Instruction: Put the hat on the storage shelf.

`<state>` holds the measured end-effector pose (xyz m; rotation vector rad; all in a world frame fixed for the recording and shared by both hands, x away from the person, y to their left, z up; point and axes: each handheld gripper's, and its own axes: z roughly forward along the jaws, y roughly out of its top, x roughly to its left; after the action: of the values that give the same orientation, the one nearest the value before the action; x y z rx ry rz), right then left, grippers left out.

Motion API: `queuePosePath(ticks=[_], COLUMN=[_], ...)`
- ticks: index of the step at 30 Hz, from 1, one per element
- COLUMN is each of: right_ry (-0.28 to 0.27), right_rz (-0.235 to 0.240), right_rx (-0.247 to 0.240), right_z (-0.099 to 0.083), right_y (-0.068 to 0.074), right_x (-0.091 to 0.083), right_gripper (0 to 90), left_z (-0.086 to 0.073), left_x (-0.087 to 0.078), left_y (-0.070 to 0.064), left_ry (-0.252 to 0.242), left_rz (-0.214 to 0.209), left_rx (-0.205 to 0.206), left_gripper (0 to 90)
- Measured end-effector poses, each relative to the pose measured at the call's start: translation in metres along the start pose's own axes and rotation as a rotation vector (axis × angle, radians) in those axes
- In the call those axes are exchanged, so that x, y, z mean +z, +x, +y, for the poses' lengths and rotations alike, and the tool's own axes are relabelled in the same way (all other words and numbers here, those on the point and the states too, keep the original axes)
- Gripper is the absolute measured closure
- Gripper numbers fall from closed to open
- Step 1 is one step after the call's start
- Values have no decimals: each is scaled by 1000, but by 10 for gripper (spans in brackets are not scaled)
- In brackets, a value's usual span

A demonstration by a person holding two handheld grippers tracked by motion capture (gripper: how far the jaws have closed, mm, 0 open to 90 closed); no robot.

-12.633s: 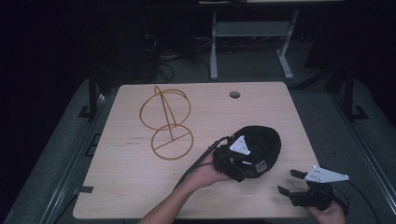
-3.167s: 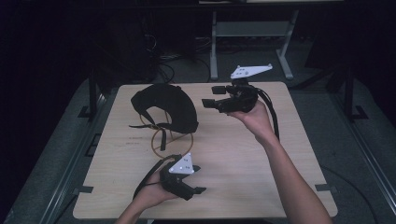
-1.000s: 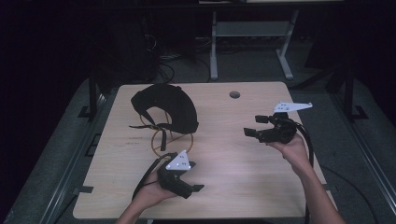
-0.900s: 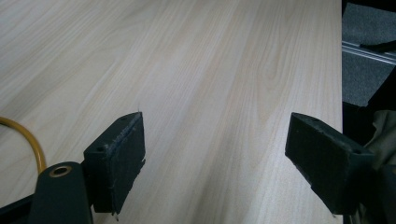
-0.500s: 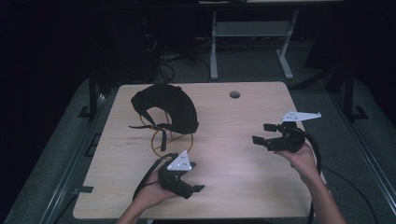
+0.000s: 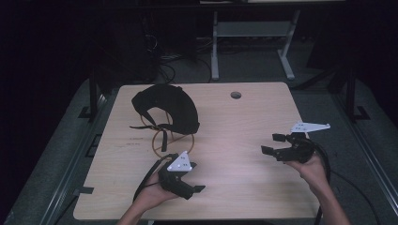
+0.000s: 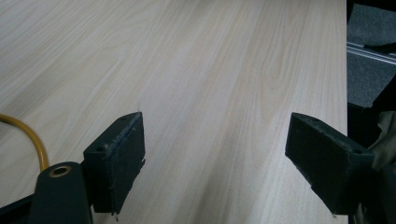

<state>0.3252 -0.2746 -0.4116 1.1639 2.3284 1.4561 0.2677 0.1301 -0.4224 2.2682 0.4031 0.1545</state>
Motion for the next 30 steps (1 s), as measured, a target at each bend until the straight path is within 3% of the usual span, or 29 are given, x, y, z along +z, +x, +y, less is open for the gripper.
queuePosePath(ticks=[21, 30], right_ry=[13, 32], right_rz=[-22, -38], right_rx=[52, 36], right_z=[-43, -56], right_y=[-9, -2], right_x=[-25, -31], right_gripper=[172, 172], left_z=[0, 0], left_x=[-1, -1], left_y=[1, 0], left_ry=[-10, -10], left_rz=[7, 12], left_rx=[-9, -4], left_gripper=[186, 185])
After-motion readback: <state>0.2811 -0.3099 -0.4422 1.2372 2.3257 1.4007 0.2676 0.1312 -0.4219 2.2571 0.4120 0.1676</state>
